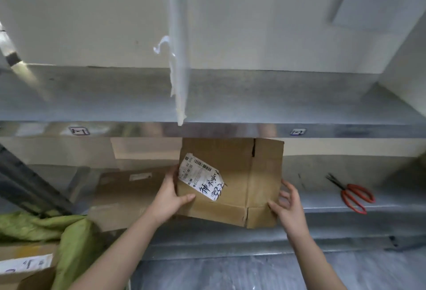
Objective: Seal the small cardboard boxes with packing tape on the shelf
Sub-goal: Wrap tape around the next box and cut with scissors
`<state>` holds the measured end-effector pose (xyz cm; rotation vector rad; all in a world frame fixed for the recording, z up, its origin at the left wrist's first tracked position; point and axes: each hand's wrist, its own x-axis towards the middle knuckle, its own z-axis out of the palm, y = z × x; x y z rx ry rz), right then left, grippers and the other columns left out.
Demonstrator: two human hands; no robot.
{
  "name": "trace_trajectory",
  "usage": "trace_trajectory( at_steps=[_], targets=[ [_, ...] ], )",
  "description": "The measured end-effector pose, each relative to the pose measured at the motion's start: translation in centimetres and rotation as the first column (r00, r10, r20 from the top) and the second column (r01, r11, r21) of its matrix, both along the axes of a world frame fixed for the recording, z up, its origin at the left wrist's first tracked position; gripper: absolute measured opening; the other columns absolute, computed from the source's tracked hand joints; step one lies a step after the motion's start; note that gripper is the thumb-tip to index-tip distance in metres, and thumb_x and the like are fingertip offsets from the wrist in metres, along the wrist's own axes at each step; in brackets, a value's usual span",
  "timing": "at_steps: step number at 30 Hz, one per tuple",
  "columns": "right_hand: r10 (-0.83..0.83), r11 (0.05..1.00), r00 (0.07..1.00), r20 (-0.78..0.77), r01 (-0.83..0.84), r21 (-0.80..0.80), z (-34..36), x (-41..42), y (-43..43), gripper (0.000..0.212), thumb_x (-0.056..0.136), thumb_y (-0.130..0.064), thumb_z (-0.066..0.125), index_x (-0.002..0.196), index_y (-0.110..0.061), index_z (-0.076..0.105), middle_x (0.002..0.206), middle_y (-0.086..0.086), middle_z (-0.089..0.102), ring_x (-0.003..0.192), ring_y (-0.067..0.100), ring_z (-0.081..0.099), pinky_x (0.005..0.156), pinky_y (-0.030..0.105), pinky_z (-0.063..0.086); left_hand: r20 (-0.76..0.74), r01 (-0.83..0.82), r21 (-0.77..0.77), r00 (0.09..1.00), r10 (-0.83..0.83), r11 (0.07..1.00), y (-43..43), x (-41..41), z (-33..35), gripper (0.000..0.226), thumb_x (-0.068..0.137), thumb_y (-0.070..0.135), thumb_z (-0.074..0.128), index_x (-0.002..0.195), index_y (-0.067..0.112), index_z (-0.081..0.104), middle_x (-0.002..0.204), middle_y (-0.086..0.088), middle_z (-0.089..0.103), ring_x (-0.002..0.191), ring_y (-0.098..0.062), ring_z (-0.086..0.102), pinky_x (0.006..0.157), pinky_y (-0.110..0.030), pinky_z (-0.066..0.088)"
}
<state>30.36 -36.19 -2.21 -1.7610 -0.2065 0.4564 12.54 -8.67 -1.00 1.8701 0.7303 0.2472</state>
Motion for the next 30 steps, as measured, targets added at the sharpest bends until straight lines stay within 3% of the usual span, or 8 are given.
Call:
trace_trajectory(
  at_steps=[3, 7, 10, 13, 17, 20, 25, 30],
  targets=[
    [0.073, 0.997, 0.997, 0.038, -0.072, -0.018, 0.1, 4.2, -5.0, 0.07, 0.088, 0.004, 0.063, 0.136, -0.04, 0.038, 0.127, 0.005, 0.053, 0.109, 0.018, 0.06, 0.085, 0.033, 0.051, 0.008, -0.013, -0.015, 1.0, 0.014, 1.0, -5.3, 4.4, -0.8, 0.094, 0.077, 0.023, 0.081, 0.147, 0.02, 0.018, 0.141, 0.009, 0.037, 0.129, -0.004, 0.033, 0.111, -0.025, 0.024],
    [0.155, 0.988, 0.988, -0.017, -0.155, 0.002, 0.8, 9.3, -10.4, 0.06, 0.091, -0.001, 0.059, 0.126, -0.048, 0.046, 0.141, 0.0, 0.049, 0.13, 0.026, 0.047, 0.11, 0.046, 0.038, 0.001, -0.079, -0.025, 0.997, 0.079, 0.997, -11.8, 9.3, -0.8, 0.083, 0.076, 0.023, 0.082, 0.137, 0.017, 0.026, 0.14, -0.001, 0.044, 0.125, -0.011, 0.042, 0.11, -0.03, 0.031],
    [0.187, 0.979, 0.976, -0.116, -0.175, 0.105, 2.1, 11.4, -12.4, 0.048, 0.086, -0.034, 0.066, 0.126, -0.051, 0.046, 0.141, -0.005, 0.05, 0.131, 0.015, 0.047, 0.107, 0.034, 0.038, 0.014, -0.074, -0.074, 0.997, 0.075, 0.995, -15.9, 12.4, -0.6, 0.082, 0.074, 0.02, 0.083, 0.132, 0.022, 0.025, 0.142, -0.004, 0.044, 0.127, -0.014, 0.044, 0.113, -0.038, 0.034],
    [0.257, 0.964, 0.962, -0.091, -0.249, 0.097, 2.8, 12.6, -14.0, 0.062, 0.082, -0.048, 0.065, 0.137, -0.048, 0.035, 0.147, -0.01, 0.042, 0.128, -0.005, 0.044, 0.1, 0.021, 0.039, 0.004, -0.068, -0.108, 0.998, 0.069, 0.992, -18.8, 14.5, -0.6, 0.089, 0.073, 0.023, 0.084, 0.137, 0.023, 0.022, 0.146, -0.002, 0.04, 0.131, -0.014, 0.042, 0.113, -0.043, 0.035],
    [0.348, 0.937, 0.936, -0.052, -0.346, 0.054, 3.1, 14.3, -15.9, 0.069, 0.085, -0.046, 0.069, 0.14, -0.049, 0.029, 0.154, -0.015, 0.032, 0.141, 0.001, 0.029, 0.118, 0.037, 0.028, 0.016, -0.049, -0.132, 0.999, 0.052, 0.99, -20.3, 16.5, -0.8, 0.093, 0.072, 0.019, 0.085, 0.137, 0.035, 0.021, 0.142, 0.002, 0.044, 0.128, -0.016, 0.047, 0.111, -0.044, 0.039],
    [0.341, 0.935, 0.94, 0.018, -0.336, -0.116, 2.9, 15.4, -16.7, 0.082, 0.077, -0.048, 0.071, 0.145, -0.044, 0.027, 0.153, -0.016, 0.025, 0.141, 0.002, 0.023, 0.119, 0.035, 0.022, 0.019, -0.034, -0.166, 0.999, 0.037, 0.985, -20.8, 17.3, -0.9, 0.087, 0.073, 0.02, 0.084, 0.129, 0.042, 0.022, 0.135, 0.007, 0.046, 0.127, -0.017, 0.048, 0.104, -0.038, 0.044],
    [0.315, 0.916, 0.931, 0.186, -0.246, -0.318, 1.2, 16.8, -17.0, 0.084, 0.087, -0.02, 0.072, 0.154, -0.029, 0.021, 0.152, -0.001, 0.031, 0.143, 0.017, 0.029, 0.114, 0.045, 0.036, -0.017, -0.079, -0.12, 0.997, 0.078, 0.99, -21.9, 17.8, -0.6, 0.095, 0.071, 0.061, 0.07, 0.145, 0.032, 0.017, 0.142, 0.011, 0.038, 0.133, -0.01, 0.034, 0.108, -0.034, 0.029],
    [0.298, 0.947, 0.943, 0.148, -0.273, -0.169, 1.0, 16.6, -17.9, 0.095, 0.077, -0.055, 0.074, 0.146, -0.051, 0.009, 0.148, -0.013, 0.041, 0.133, 0.009, 0.043, 0.108, 0.036, 0.042, 0.062, -0.054, 0.068, 0.997, 0.05, 0.996, -23.5, 18.4, -0.2, 0.071, 0.081, 0.055, 0.067, 0.134, 0.05, 0.02, 0.144, 0.011, 0.039, 0.128, -0.008, 0.041, 0.107, -0.033, 0.036]
  ],
)
